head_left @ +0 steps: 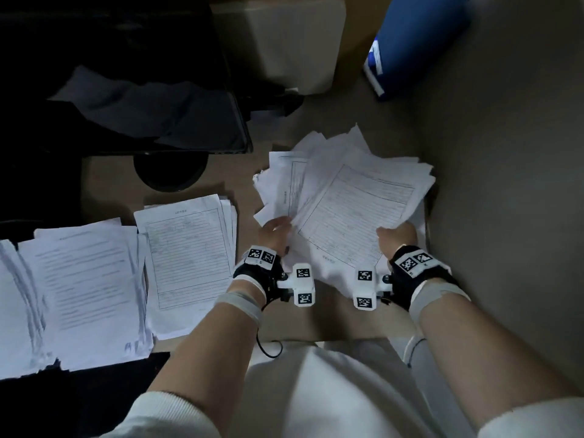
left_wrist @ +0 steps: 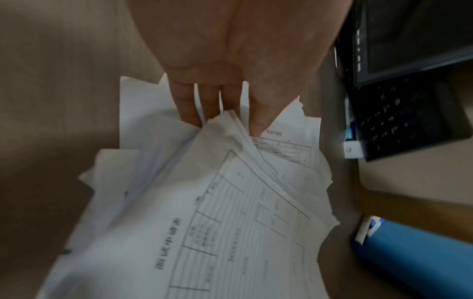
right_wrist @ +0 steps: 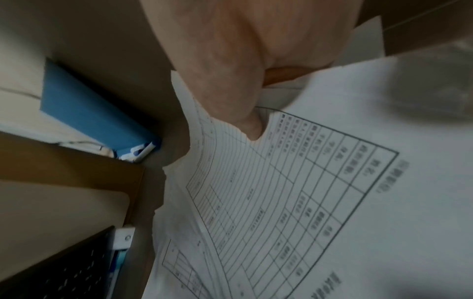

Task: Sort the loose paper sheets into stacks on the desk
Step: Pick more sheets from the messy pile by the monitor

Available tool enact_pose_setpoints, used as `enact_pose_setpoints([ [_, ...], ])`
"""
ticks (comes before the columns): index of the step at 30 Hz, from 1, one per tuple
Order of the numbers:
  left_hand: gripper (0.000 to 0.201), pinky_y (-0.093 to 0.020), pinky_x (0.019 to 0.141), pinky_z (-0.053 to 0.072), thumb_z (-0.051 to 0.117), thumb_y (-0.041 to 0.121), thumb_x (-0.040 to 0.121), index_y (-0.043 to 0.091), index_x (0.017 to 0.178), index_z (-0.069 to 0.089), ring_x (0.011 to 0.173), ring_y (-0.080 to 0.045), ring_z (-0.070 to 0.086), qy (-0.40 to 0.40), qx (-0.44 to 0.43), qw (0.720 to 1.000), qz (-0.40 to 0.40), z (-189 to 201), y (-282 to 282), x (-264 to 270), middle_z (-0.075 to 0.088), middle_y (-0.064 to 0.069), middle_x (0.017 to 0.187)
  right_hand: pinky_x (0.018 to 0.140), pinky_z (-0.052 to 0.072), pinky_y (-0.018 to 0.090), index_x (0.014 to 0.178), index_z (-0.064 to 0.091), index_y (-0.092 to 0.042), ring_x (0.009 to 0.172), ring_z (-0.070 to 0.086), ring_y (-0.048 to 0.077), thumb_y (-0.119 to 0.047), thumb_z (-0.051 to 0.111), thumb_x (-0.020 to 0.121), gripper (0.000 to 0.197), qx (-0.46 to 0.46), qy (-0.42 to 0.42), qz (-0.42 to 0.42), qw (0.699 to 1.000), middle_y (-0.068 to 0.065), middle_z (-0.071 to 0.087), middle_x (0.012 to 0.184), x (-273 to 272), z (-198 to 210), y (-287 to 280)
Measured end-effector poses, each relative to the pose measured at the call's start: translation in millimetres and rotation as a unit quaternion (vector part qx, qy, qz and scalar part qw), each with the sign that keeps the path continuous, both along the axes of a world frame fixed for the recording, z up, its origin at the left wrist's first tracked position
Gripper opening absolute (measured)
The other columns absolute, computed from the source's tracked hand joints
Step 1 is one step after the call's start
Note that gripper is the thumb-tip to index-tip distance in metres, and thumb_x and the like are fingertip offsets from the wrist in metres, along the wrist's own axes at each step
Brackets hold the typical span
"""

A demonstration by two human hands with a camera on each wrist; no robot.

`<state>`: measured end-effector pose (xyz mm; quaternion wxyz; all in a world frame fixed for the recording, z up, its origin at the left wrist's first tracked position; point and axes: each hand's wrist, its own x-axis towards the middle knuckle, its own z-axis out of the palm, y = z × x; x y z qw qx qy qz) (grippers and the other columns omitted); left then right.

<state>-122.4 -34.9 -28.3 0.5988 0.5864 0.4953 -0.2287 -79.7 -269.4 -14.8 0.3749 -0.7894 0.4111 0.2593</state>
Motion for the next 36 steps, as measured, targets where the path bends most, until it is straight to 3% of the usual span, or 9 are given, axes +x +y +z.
enact_pose_setpoints([
  [4,0.037,-0.040,0.093,0.049,0.061,0.013,0.096,0.012,0.133,0.057,0.125,-0.037,0.056,-0.004,-0.040,0.997,-0.067,-5,-6,-6,0.057,-0.016,0.137,0.082,0.049,0.033,0.123,0.058,-0.004,0.094,0.063,0.027,-0.006,0.054,0.089,0.035,0.028,-0.005,-0.079,0.996,0.011,0.067,0.113,-23,-3,-5],
  [10,0.050,-0.038,0.078,0.053,0.068,0.022,0.091,0.011,0.138,0.053,0.114,-0.032,0.056,0.020,-0.032,0.989,-0.141,3,-3,-4,0.055,-0.010,0.136,0.095,0.050,0.041,0.126,0.057,-0.005,0.107,0.061,0.031,-0.006,0.063,0.085,0.042,0.041,-0.014,-0.104,0.994,0.008,0.065,0.118,-47,11,3],
  [15,0.041,-0.040,0.102,0.049,0.068,0.029,0.091,0.012,0.127,0.063,0.119,-0.030,0.059,0.009,-0.019,0.983,-0.182,-2,9,-14,0.062,-0.010,0.131,0.075,0.049,0.034,0.105,0.061,-0.006,0.080,0.059,0.027,-0.005,0.053,0.081,0.026,0.047,-0.017,-0.075,0.996,0.010,0.068,0.102,-58,13,13],
  [20,0.047,-0.027,0.089,0.042,0.065,0.023,0.093,0.012,0.138,0.054,0.110,-0.018,0.055,-0.035,-0.011,0.968,-0.247,0,7,-19,0.059,-0.003,0.134,0.081,0.050,0.032,0.134,0.054,-0.014,0.100,0.062,0.029,-0.007,0.045,0.088,0.048,0.024,-0.018,-0.027,0.999,0.003,0.064,0.124,-59,12,18],
  [24,0.054,-0.029,0.095,0.043,0.062,0.017,0.096,0.010,0.145,0.040,0.114,-0.018,0.055,-0.061,-0.013,0.967,-0.247,7,-5,-10,0.054,0.001,0.133,0.058,0.041,0.025,0.146,0.036,-0.022,0.085,0.053,0.024,0.002,0.033,0.095,0.056,-0.003,-0.034,-0.001,0.999,-0.004,0.053,0.110,-51,17,14],
  [27,0.063,-0.036,0.104,0.043,0.067,0.019,0.093,0.009,0.147,0.037,0.127,-0.028,0.052,-0.044,0.001,0.968,-0.248,8,-13,-2,0.050,-0.010,0.144,0.071,0.048,0.031,0.133,0.046,-0.014,0.088,0.058,0.027,-0.011,0.044,0.094,0.039,0.015,-0.001,0.055,0.998,0.004,0.060,0.115,-42,14,17],
  [29,0.067,-0.033,0.104,0.041,0.068,0.016,0.091,0.007,0.148,0.035,0.130,-0.030,0.050,-0.040,0.014,0.968,-0.248,8,-20,1,0.047,-0.012,0.147,0.087,0.053,0.039,0.132,0.050,-0.013,0.103,0.062,0.030,-0.031,0.059,0.081,0.055,0.027,0.007,0.048,0.998,0.008,0.061,0.126,-34,-1,12],
  [33,0.068,-0.033,0.107,0.037,0.069,0.014,0.091,0.005,0.149,0.035,0.137,-0.030,0.044,-0.037,0.028,0.974,-0.224,9,-32,4,0.044,-0.011,0.150,0.081,0.044,0.034,0.136,0.034,-0.003,0.098,0.053,0.025,-0.031,0.069,0.083,0.069,0.046,0.047,-0.019,0.998,0.005,0.052,0.117,-19,0,7],
  [36,0.060,-0.043,0.108,0.043,0.071,0.022,0.087,0.002,0.139,0.049,0.128,-0.031,0.054,-0.026,0.030,0.974,-0.222,7,-45,6,0.058,-0.013,0.138,0.088,0.045,0.041,0.142,0.025,-0.005,0.116,0.051,0.033,-0.040,0.072,0.079,0.085,-0.001,0.065,-0.010,0.998,0.013,0.050,0.133,-16,-5,-5],
])
